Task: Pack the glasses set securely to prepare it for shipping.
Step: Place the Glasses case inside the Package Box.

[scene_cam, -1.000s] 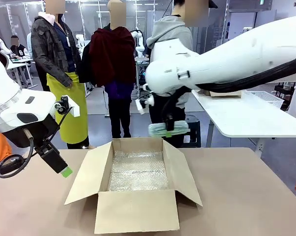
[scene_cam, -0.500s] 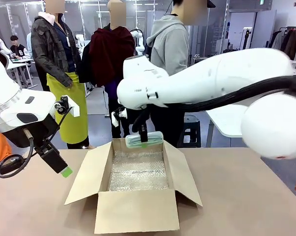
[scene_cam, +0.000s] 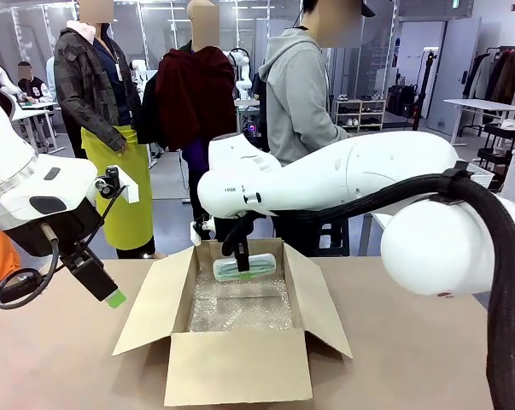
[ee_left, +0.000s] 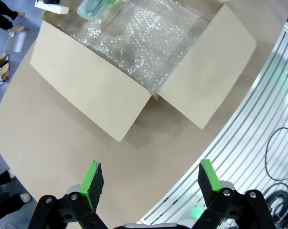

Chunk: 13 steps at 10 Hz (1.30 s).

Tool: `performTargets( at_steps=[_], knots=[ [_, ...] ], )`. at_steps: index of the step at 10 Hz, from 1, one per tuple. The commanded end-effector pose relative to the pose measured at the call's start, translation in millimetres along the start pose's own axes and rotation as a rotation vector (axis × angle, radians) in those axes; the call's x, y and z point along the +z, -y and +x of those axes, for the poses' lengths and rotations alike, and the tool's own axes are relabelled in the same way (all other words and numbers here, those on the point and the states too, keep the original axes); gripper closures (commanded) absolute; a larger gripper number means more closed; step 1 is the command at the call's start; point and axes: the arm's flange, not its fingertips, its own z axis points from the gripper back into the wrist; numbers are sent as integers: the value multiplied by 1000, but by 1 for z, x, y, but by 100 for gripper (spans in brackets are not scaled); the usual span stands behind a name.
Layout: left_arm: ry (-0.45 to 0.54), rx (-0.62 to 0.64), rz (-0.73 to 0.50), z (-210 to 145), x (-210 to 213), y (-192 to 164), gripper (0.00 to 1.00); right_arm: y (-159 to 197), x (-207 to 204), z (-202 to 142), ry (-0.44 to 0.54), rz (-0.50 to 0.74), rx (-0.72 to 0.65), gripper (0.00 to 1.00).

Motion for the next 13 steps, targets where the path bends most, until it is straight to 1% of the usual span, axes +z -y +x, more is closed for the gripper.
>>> performTargets(
  at_steps=[1,3,4,5,6,7,8,10,12,13],
  knots=[
    [13,-15,5,1,1,-1,0,8,-1,14,2,9,-27,59],
    [13,-15,5,1,1,-1,0,10,-11,12,25,21,-39,59],
    [13,-15,5,1,1,-1,0,10,-14,11,29,23,-41,31],
    [13,-15,5,1,1,-1,0,10,-16,10,30,26,-41,27],
    [13,-15,5,1,1,-1,0,10,-16,9,36,28,-42,15],
    [13,-15,5,1,1,-1,0,10,-15,8,38,27,-42,7],
    [13,-15,5,1,1,-1,0,9,-15,7,41,31,-42,0],
    [13,-15,5,1,1,-1,0,5,-3,2,65,18,-49,0],
    [13,-15,5,1,1,-1,0,-4,2,-4,67,13,-34,0],
    [13,-15,5,1,1,-1,0,8,-7,0,43,14,-24,0]
  ],
)
